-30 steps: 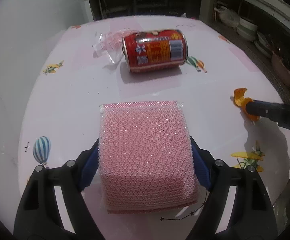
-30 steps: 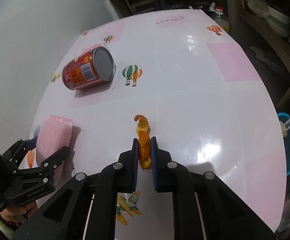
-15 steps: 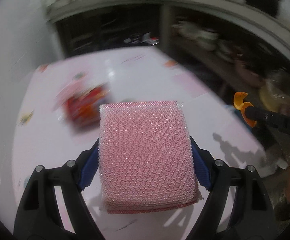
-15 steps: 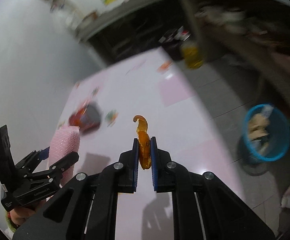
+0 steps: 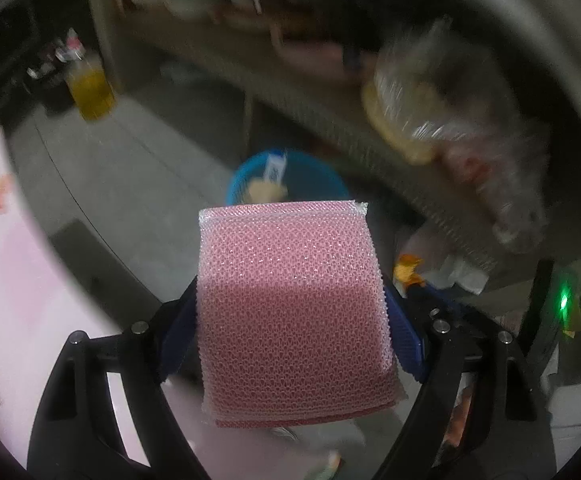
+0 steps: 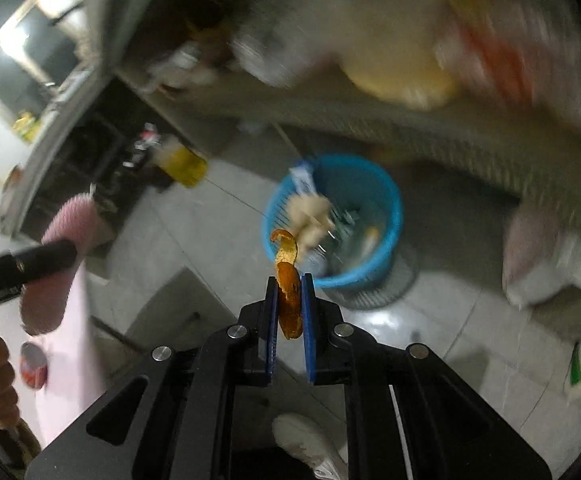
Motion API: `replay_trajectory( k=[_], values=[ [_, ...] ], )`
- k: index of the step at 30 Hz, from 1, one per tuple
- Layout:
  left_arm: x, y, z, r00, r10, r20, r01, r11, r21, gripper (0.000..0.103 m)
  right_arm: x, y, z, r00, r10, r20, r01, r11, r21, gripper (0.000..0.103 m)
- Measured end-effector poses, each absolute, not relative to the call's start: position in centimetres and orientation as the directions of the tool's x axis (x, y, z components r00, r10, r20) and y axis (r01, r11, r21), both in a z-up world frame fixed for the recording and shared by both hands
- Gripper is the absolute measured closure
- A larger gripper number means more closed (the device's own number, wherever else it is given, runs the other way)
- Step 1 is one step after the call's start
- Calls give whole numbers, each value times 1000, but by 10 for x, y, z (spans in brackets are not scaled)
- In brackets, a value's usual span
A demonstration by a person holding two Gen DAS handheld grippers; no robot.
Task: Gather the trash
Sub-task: 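Carry the pink sponge and orange peel over the blue basket with both tools, then open both tools to drop the sponge and peel into the basket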
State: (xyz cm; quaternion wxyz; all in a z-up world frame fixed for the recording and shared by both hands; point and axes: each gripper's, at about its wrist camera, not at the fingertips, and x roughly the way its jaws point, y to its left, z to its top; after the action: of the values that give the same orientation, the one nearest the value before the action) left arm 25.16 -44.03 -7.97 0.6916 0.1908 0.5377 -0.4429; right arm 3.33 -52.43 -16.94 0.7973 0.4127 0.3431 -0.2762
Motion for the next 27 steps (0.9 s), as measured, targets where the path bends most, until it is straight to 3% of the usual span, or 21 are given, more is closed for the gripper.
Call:
replay_trajectory(
  k=[5, 8, 10, 11, 13, 15, 19, 27],
  values=[
    [258, -504, -144, -15, -290, -957, 843, 512, -168, 24, 59, -559, -241, 588, -100, -803, 758, 416, 503, 92],
    [265, -538, -164, -3, -288, -958, 850, 504, -155, 23, 82, -583, -265, 578, -127, -806, 775, 395, 493, 91],
    [270, -560, -170, 13, -313, -950, 866, 478, -146, 16, 98, -599, -284, 560, -136, -817, 795, 366, 484, 87],
    [270, -571, -177, 36, -316, -948, 882, 457, -119, 16, 107, -607, -297, 563, -150, -813, 797, 356, 487, 84],
    [270, -580, -186, 89, -310, -946, 886, 458, -67, 16, 117, -617, -319, 564, -169, -809, 803, 342, 488, 63],
    [272, -579, -192, 89, -307, -947, 883, 465, -67, 16, 123, -620, -339, 550, -190, -813, 816, 332, 474, 58],
    [273, -563, -185, 63, -326, -943, 878, 467, -103, 16, 116, -621, -360, 511, -203, -835, 845, 300, 444, 58],
    [277, -534, -138, 116, -393, -912, 869, 484, -98, 16, 99, -610, -336, 501, -264, -824, 848, 342, 405, 57]
  ],
)
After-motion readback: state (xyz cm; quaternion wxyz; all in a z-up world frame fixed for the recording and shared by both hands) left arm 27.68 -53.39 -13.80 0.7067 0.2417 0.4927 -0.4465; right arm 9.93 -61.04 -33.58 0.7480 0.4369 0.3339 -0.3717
